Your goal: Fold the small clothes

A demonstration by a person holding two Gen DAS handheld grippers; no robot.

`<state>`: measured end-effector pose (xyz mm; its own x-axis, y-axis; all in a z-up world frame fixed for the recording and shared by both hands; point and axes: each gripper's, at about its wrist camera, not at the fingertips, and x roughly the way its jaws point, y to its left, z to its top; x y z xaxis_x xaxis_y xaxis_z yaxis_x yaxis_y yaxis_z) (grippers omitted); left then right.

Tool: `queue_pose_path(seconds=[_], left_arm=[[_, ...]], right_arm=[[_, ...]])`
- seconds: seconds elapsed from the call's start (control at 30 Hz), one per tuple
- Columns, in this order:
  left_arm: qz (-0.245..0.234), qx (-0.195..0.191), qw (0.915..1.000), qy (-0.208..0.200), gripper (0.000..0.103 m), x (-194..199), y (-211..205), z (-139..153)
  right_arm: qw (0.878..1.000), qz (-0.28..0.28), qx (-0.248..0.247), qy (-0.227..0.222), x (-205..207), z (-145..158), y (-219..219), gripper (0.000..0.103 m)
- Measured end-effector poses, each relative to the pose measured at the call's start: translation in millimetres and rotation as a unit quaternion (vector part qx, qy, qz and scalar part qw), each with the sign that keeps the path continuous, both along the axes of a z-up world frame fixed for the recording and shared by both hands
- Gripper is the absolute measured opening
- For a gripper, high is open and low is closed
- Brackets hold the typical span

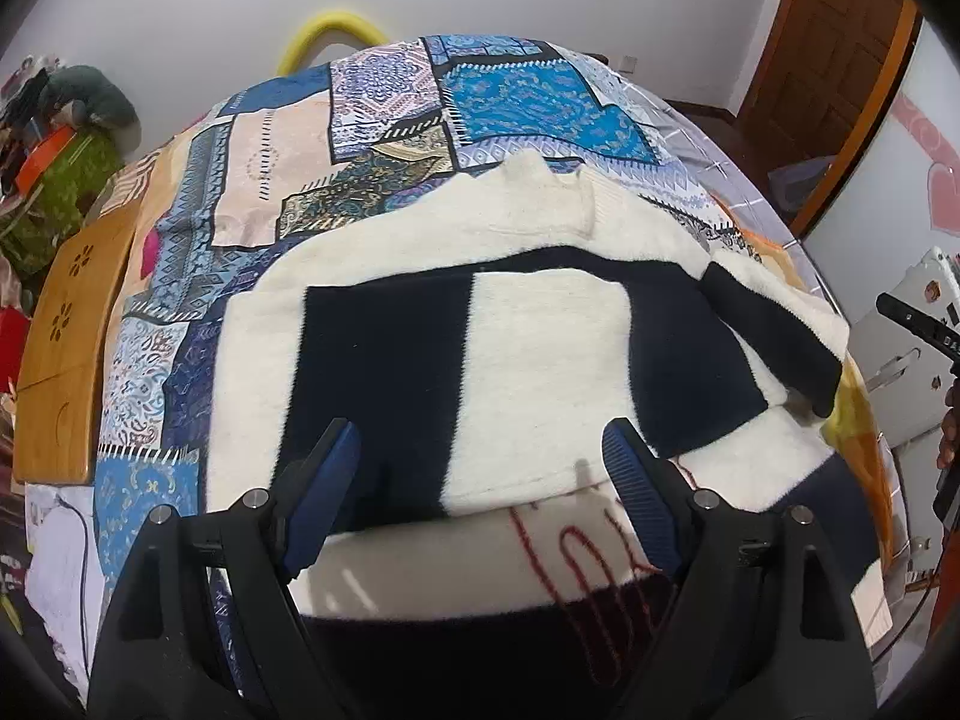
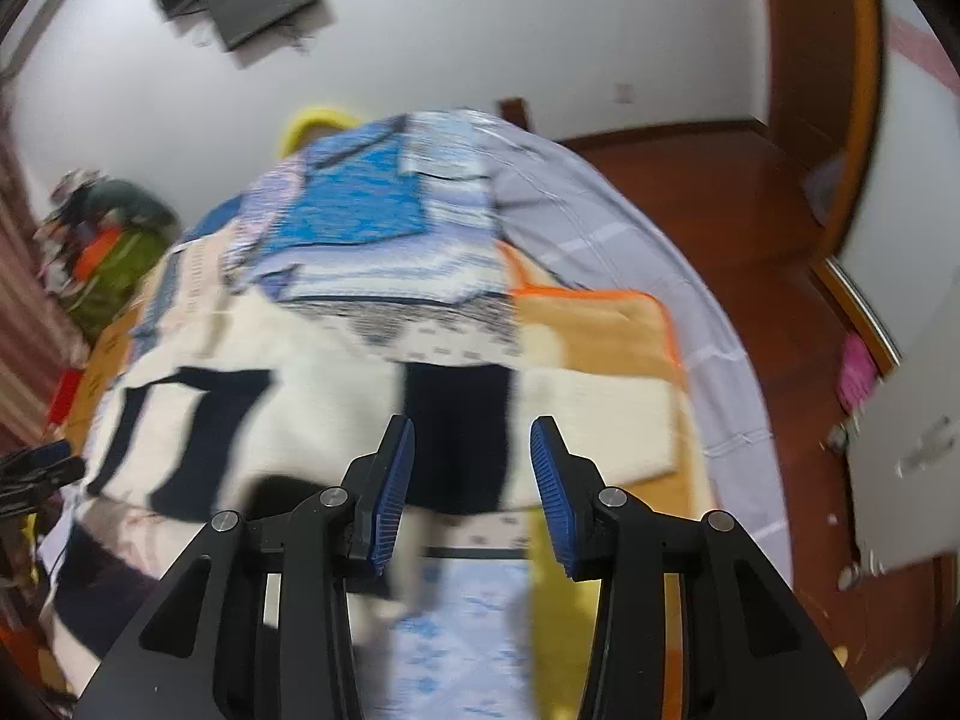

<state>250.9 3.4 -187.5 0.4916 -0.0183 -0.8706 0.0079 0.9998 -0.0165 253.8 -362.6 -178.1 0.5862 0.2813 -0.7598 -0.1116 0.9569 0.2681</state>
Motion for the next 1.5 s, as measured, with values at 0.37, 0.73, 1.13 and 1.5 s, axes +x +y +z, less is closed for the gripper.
queue_pose_path(seconds=[0.37, 0.73, 1.13, 1.5], left_arm=[[-0.007, 0.006, 0.9999, 0.014, 0.083, 14, -15, -11], [-0.013, 0.011, 0.9996, 0.021, 0.083, 20, -21, -17], [-0.012, 0.015, 0.9997, 0.014, 0.083, 19, -21, -15], [-0.010, 0.007, 0.9998, -0.018, 0.083, 0, -13, 10]], right_arm=[[0.994, -0.057, 0.016, 0.091, 25, -76, -42, 0.038], [0.990, -0.086, 0.055, 0.098, 40, -103, -53, 0.038], [0.993, -0.085, 0.056, 0.058, 42, -80, -52, 0.008], [0.996, -0.018, 0.079, -0.042, 28, 13, -14, 0.007]])
